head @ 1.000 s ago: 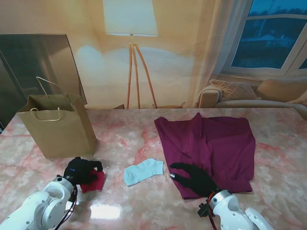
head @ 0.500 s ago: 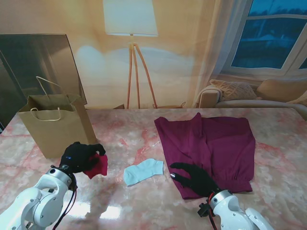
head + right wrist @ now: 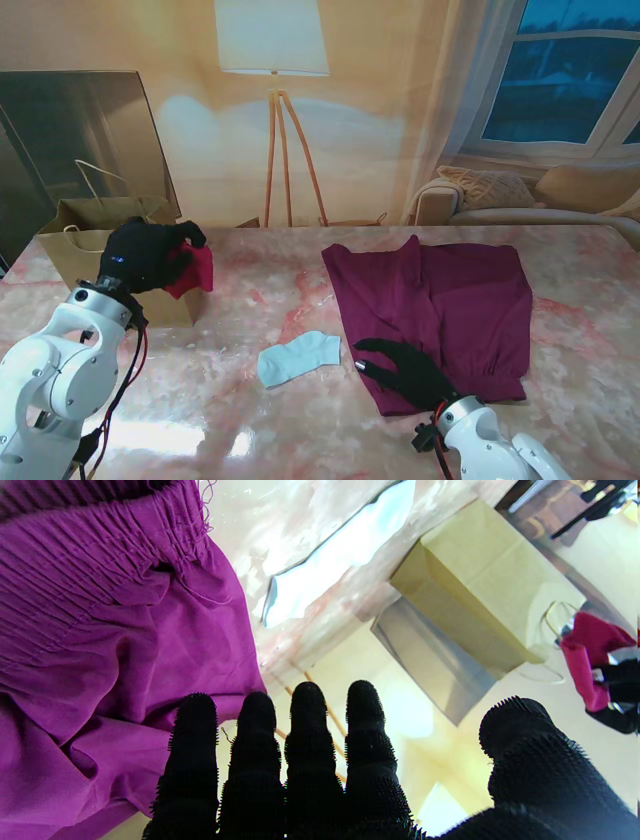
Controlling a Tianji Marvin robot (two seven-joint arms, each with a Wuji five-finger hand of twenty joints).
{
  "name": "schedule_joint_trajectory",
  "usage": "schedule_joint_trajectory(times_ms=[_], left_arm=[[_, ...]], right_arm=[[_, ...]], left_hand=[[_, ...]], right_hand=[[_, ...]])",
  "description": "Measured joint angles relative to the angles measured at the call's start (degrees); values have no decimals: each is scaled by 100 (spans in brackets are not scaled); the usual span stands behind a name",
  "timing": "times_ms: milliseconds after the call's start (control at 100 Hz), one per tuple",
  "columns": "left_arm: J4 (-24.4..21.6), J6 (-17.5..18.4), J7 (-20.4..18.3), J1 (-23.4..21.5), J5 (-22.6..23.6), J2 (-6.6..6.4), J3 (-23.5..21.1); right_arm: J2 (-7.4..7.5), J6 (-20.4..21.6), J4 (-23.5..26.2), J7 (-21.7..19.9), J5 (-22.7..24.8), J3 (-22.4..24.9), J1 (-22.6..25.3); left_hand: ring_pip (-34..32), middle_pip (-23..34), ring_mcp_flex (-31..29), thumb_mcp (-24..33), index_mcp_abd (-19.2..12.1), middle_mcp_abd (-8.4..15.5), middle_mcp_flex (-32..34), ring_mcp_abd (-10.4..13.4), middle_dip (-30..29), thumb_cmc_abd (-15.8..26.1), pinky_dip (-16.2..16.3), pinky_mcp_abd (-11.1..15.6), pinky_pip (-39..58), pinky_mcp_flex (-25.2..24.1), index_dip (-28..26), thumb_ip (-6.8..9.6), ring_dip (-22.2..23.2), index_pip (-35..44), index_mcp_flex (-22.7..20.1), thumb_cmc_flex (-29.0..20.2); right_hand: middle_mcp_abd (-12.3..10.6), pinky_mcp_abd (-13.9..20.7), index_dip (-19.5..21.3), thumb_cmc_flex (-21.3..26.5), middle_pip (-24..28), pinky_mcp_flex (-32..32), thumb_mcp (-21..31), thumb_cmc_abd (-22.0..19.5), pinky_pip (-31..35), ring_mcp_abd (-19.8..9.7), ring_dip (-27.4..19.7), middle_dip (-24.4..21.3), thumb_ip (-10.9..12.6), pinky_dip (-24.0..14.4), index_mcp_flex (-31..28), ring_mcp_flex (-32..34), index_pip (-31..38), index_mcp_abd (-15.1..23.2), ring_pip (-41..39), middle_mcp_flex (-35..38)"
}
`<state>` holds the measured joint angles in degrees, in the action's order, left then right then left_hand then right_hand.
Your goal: Fold the socks and the shorts into the kraft paper bag
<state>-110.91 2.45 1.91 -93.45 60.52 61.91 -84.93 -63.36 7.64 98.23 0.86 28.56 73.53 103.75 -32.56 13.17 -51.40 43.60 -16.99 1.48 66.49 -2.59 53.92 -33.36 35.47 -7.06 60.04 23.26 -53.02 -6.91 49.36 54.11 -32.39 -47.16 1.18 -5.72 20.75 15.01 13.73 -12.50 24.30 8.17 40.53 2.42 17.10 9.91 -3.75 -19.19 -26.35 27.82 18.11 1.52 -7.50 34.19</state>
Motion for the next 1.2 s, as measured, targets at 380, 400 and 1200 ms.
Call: schedule_joint_trajectory(times_ms=[380,400,1200], left_arm=[[-101,-54,-602,928,272,-20,-369],[-95,-37,-630,975,283,-27,-390],[1957,-135,379,2009,793,-146,-397]], right_arm=[[0,15,-1,11,19,8,-3],[0,15,-1,11,19,8,-3],[1,-45,-14,-46,-1,-23,-64]], left_hand=[[0,0,0,-54,-18,0,0,0,1,0,-1,0,-2,-15,-47,0,1,0,-1,-1],[0,0,0,-54,-23,0,0,0,1,1,-1,0,-2,-16,-47,0,1,0,-1,-1],[0,2,1,-66,-130,0,58,0,-74,1,-2,0,-3,-129,-5,0,-20,12,-2,-1]], right_hand=[[0,0,0,1,0,-1,0,0,1,1,0,0,0,0,0,0,0,1,0,0],[0,0,0,1,0,0,0,0,1,1,0,0,0,0,0,0,0,1,0,0],[1,0,0,1,0,0,-1,0,2,2,0,1,0,0,0,1,0,2,0,0]])
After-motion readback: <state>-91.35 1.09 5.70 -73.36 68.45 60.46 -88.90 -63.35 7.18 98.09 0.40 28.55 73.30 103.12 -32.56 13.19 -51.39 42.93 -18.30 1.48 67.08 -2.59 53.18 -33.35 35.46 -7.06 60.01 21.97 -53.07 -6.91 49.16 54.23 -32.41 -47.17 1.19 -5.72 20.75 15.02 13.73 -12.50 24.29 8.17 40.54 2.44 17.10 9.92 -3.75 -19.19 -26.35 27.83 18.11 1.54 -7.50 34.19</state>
